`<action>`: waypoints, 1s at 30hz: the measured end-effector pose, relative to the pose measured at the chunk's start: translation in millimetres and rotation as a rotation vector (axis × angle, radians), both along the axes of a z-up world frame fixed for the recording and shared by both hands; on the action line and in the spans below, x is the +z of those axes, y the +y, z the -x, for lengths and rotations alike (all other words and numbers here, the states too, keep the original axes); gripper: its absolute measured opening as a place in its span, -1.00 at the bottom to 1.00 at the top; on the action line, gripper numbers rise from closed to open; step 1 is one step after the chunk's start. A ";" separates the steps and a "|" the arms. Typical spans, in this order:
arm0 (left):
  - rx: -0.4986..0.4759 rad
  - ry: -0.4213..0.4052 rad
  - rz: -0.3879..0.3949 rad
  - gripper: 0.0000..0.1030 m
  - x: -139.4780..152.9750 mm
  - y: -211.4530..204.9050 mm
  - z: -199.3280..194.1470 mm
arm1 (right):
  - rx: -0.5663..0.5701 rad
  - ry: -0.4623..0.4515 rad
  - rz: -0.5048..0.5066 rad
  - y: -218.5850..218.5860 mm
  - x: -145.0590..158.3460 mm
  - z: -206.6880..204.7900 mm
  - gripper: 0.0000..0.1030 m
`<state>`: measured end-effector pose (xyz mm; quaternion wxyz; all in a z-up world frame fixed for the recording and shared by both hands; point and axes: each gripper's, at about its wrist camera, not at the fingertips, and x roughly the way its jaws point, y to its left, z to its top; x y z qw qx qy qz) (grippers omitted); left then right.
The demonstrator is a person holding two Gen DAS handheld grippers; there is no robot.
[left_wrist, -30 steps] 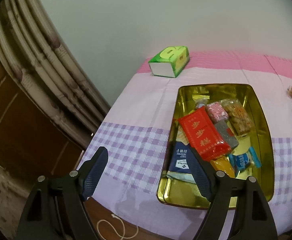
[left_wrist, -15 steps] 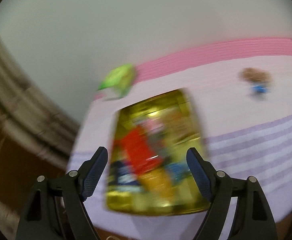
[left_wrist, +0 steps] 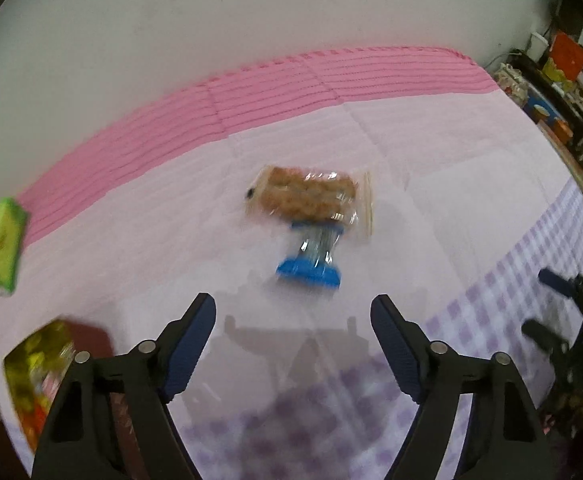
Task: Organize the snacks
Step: 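Grasp the blue-wrapped candy with the left gripper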
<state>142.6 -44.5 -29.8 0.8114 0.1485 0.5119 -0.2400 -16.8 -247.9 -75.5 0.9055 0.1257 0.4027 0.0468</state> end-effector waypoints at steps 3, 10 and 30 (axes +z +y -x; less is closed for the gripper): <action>-0.036 0.044 -0.004 0.54 -13.0 -10.2 -15.2 | -0.007 0.008 -0.036 -5.5 -2.7 -2.2 0.62; -0.138 0.116 -0.080 -0.21 -41.3 -38.3 -33.5 | 0.014 0.013 -0.031 -1.5 -4.8 -5.6 0.62; 0.087 0.081 0.170 -0.54 23.1 30.7 79.1 | 0.376 -0.133 0.113 59.4 45.3 -85.2 0.73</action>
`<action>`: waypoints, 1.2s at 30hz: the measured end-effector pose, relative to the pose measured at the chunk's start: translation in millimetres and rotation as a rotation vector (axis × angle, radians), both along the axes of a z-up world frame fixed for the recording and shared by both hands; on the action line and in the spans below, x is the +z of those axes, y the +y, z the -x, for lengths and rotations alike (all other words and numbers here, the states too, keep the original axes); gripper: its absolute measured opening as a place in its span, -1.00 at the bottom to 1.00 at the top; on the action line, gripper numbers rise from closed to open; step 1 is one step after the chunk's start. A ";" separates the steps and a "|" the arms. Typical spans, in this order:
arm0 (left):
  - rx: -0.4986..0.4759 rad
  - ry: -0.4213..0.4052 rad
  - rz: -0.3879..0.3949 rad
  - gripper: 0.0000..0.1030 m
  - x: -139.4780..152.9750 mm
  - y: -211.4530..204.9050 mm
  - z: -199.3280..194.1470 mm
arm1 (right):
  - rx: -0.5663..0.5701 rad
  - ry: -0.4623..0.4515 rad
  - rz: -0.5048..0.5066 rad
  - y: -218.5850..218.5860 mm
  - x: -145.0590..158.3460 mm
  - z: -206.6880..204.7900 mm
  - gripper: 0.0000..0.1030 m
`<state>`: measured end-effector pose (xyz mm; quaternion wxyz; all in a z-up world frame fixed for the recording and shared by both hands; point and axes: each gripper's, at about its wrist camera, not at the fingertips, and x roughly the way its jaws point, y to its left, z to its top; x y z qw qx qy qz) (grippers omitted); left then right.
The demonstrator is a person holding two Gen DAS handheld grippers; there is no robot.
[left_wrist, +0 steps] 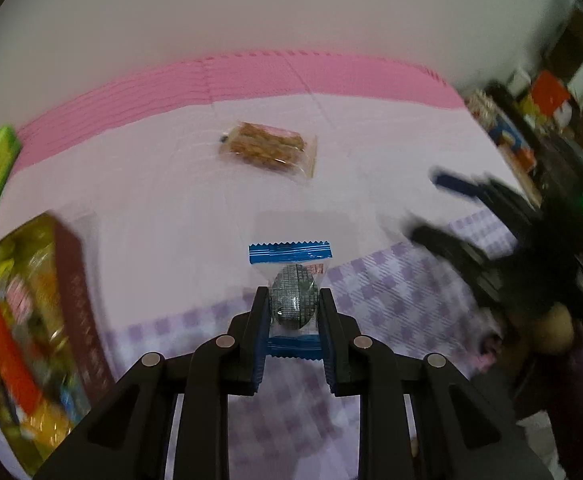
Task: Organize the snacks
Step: 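Grasp the blue-wrapped candy with the left gripper, then grasp the clear pastry bag with the right gripper while the left holds the candy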
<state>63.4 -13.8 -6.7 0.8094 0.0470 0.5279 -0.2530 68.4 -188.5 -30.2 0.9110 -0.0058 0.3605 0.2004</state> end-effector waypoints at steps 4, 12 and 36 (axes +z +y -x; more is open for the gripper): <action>0.069 -0.017 0.035 -0.54 18.4 25.2 6.8 | 0.117 0.029 0.099 33.0 -1.3 -67.5 0.75; 0.152 -0.066 0.024 -0.54 34.7 74.1 17.0 | 0.233 0.065 0.245 83.6 -24.0 -136.8 0.74; 0.401 -0.131 0.035 -0.54 42.4 188.7 56.5 | 0.051 0.138 -0.161 97.6 -11.2 17.6 -0.28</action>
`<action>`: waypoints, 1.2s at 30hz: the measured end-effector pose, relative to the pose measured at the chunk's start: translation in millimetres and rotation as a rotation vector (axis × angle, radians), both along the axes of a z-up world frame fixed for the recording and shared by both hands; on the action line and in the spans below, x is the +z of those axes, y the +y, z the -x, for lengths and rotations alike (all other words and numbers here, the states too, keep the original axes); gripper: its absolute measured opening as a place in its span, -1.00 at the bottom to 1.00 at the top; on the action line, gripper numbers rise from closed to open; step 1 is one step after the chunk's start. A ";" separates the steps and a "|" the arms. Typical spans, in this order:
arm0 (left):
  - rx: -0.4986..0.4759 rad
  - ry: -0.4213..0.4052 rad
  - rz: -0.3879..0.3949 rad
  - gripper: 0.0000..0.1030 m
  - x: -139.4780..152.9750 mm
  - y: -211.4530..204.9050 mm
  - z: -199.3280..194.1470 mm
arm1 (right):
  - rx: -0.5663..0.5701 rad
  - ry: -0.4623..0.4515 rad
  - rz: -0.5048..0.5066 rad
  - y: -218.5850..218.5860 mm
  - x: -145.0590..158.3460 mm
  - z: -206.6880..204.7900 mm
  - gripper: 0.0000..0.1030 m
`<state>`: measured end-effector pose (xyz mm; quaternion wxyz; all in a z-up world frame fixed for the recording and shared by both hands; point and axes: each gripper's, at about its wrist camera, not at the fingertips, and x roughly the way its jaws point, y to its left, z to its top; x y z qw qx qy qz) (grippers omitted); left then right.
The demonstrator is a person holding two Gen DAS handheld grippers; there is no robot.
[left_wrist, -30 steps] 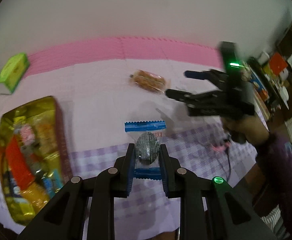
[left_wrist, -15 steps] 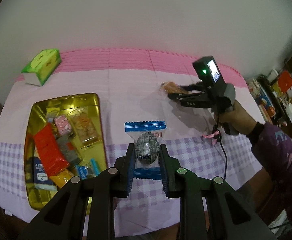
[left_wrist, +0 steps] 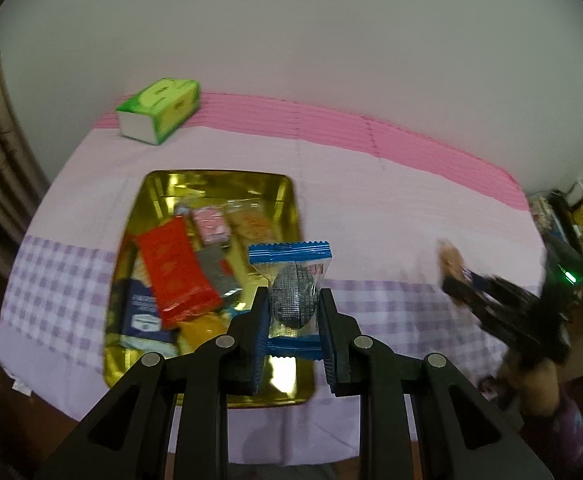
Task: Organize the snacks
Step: 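Grasp the clear pastry bag with the right gripper while the left holds the candy, then lower the blue candy into the tray and open the left gripper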
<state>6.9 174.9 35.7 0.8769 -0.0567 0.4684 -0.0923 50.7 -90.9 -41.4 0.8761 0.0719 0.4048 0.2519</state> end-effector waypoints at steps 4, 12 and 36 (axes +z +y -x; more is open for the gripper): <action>0.007 0.003 -0.014 -0.53 -8.4 11.3 -2.3 | -0.006 -0.003 0.007 12.4 2.9 23.2 -0.28; -0.034 0.025 -0.044 -0.53 -28.2 9.3 -10.8 | -0.025 -0.024 0.029 8.9 13.9 58.6 -0.28; -0.045 0.020 -0.158 -0.53 -59.4 -1.4 -69.0 | -0.037 -0.040 0.032 9.9 28.7 60.0 -0.28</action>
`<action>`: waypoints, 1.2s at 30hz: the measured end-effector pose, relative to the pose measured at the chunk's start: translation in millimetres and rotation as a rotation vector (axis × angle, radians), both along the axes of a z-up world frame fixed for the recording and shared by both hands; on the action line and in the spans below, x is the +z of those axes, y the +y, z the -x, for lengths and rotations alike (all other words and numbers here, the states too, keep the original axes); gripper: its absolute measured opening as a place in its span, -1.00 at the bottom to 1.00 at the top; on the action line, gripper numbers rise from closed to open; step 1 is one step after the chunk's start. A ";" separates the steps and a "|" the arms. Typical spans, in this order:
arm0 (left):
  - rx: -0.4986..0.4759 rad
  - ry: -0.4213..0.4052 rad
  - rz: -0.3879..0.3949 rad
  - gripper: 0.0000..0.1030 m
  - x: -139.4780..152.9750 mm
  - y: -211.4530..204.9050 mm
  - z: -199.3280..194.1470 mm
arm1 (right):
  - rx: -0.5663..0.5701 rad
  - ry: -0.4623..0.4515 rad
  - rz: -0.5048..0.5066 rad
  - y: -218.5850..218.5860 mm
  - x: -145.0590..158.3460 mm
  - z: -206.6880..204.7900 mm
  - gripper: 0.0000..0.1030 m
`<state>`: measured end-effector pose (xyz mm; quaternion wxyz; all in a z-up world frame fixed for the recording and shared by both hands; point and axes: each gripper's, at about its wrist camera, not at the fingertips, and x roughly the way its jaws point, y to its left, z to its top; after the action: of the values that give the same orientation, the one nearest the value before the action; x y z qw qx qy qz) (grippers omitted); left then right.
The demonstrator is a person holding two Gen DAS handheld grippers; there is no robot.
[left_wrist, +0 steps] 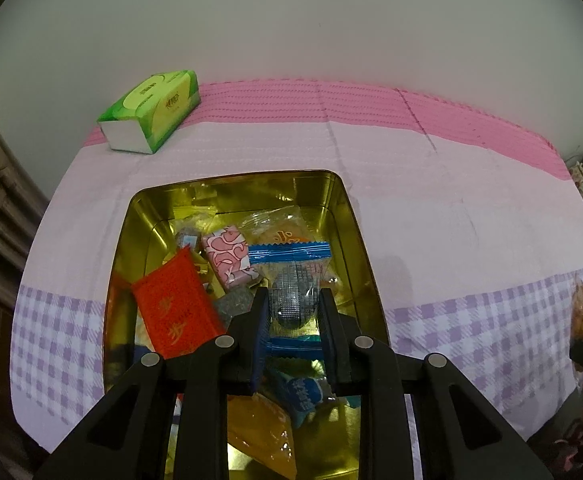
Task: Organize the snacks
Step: 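Lower the blue candy into the tray and open the left gripper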
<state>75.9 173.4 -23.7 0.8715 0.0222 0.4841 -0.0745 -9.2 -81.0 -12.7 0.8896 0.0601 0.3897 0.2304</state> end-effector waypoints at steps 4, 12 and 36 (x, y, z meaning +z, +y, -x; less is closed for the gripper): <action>-0.008 0.005 -0.008 -0.53 -4.8 -1.2 -2.8 | 0.005 0.005 0.001 3.9 0.2 -1.2 -0.28; -0.013 0.018 -0.010 -0.53 -11.4 -2.2 -6.7 | 0.014 0.005 0.005 9.5 2.1 -2.5 -0.28; -0.009 0.028 0.029 -0.52 -11.0 5.0 -2.4 | 0.020 0.001 0.015 14.5 6.7 -2.4 -0.28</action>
<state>78.3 178.4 -34.8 0.8646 0.0106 0.4951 -0.0857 -6.8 -66.5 -6.0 0.8875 0.0496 0.3925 0.2362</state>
